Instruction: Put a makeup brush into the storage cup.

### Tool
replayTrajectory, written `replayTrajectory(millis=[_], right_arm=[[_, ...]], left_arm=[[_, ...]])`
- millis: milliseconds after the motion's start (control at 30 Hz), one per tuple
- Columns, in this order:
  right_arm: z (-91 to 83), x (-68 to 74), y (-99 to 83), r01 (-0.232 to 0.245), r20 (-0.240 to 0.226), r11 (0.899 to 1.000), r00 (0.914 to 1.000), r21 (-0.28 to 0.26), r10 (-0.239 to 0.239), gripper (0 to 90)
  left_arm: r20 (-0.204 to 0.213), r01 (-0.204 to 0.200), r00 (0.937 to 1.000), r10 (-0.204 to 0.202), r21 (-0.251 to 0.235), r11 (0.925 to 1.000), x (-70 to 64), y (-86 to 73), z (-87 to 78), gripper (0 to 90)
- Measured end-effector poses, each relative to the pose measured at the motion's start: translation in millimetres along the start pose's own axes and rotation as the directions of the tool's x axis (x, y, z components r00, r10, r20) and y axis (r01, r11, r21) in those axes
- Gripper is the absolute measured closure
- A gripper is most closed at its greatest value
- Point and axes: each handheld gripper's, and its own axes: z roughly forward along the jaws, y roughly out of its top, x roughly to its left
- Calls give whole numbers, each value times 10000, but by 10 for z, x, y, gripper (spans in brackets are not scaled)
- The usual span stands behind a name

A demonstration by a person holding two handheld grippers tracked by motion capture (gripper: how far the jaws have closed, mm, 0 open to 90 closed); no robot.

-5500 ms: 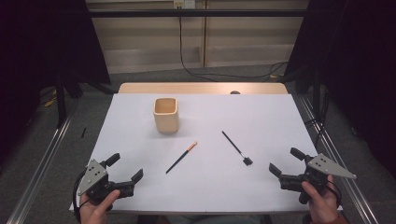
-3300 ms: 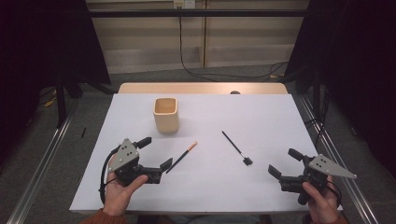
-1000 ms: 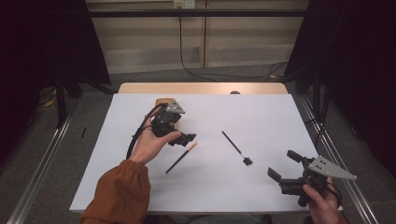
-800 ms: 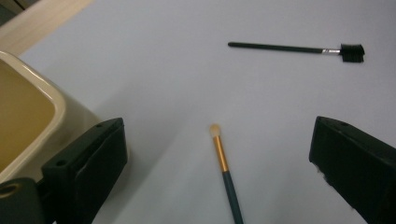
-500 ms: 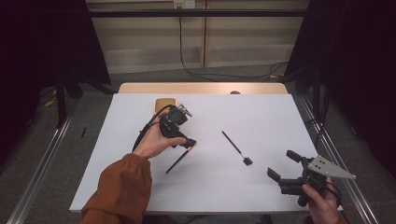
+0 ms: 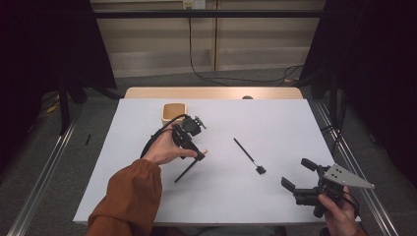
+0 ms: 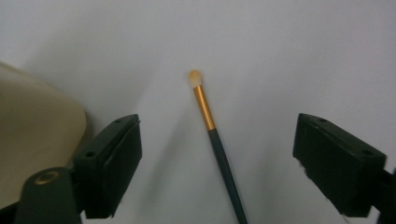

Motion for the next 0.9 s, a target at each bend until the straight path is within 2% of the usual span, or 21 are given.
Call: replayTrajectory(millis=[67,100,300,400,467,500,600,667,767,900], right_arm=[[-1,1,0,11,0,10000,10000,4,-11,0],[0,1,-1,5,-4,10000,10000,15,-5,0],[0,5,-1,-5,-34,10000,10000,61,5,0],[-1,6,-1,5,-39,10000,10000,62,-5,0],[-1,5,-2,9,-43,10000,10000,41,-9,0],[-1,5,-2,11,-54,10000,10000,37,-11,0],[-3,4,-3,20,-66,10000,10000,38,-19,0],[-3,3,-2,25,-57,10000,10000,44,-25,0],[-5,4,-2,20,-66,10000,10000,50,-19,0],[-4,5,-3,8,-81,10000,10000,55,-8,0]], left_arm=[[20,143,9999,-143,88,9999,7,7,23,173],[100,401,9991,-405,363,9985,19,12,55,185],[-20,439,9990,-439,1092,9930,38,36,174,235],[27,641,9979,-650,1288,9896,52,51,214,272],[83,701,9974,-718,1280,9893,55,51,230,304],[124,905,9956,-929,1299,9874,61,53,259,326],[24,961,9952,-975,1451,9847,76,66,291,378],[48,967,9951,-984,1439,9849,76,71,298,448],[2,1070,9941,-1083,1536,9823,64,80,337,476],[-47,1152,9933,-1157,1436,9829,79,75,355,578]])
